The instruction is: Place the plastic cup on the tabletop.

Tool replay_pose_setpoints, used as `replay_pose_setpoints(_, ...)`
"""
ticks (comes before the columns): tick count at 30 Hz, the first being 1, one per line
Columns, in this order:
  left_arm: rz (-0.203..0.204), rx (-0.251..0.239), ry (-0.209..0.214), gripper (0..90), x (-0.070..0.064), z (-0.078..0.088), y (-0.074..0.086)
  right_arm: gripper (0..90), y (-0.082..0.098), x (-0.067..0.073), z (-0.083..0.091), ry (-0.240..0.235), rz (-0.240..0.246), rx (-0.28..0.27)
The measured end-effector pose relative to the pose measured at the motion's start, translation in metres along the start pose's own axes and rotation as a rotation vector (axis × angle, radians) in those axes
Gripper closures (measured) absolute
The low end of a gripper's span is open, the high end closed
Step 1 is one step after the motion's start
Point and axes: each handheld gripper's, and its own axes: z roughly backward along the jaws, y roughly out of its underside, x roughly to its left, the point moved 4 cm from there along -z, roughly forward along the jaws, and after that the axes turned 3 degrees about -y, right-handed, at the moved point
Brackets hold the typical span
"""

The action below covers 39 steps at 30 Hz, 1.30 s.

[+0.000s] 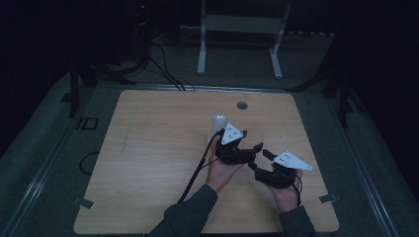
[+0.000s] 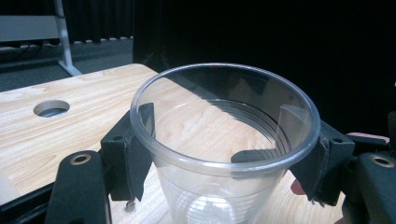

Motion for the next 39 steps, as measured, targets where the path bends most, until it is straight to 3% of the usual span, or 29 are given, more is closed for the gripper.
replay_pose_setpoints(39, -0.048, 0.008, -0.043, 29.5, 0.005, -0.002, 0.013, 28.8, 0.004, -0.012, 0.012, 0.015, -0.027, -0.009)
